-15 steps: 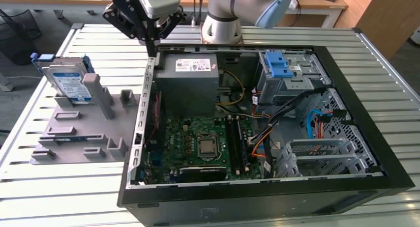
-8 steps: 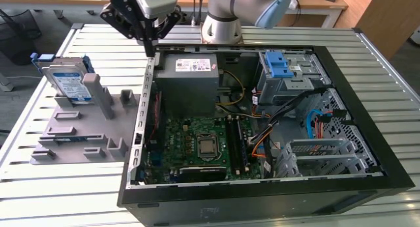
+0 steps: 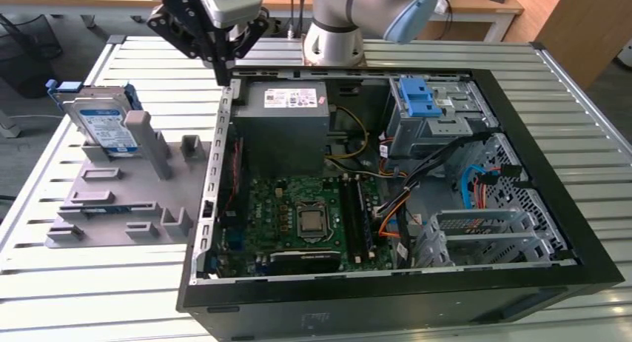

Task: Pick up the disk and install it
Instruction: 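Reach for the disk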

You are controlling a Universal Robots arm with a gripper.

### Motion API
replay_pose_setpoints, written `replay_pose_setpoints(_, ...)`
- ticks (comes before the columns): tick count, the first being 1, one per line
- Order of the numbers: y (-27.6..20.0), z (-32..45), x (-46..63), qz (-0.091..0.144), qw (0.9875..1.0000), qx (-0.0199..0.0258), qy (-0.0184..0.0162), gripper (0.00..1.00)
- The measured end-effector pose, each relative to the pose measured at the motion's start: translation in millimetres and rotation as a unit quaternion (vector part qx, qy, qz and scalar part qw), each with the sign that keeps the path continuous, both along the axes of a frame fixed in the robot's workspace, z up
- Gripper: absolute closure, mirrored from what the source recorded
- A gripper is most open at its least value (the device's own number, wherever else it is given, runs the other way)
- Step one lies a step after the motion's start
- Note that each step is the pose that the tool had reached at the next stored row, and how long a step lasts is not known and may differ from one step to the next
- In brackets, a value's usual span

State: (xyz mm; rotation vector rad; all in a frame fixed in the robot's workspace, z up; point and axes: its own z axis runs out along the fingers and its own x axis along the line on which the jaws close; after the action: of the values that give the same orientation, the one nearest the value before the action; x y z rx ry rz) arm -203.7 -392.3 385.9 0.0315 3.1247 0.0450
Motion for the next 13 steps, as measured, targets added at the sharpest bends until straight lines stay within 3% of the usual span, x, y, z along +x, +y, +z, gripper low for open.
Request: replay_pose_setpoints(13, 0.0, -0.1, -5.0, 0.000, 1.0000, 0.0000, 0.0000, 0.89)
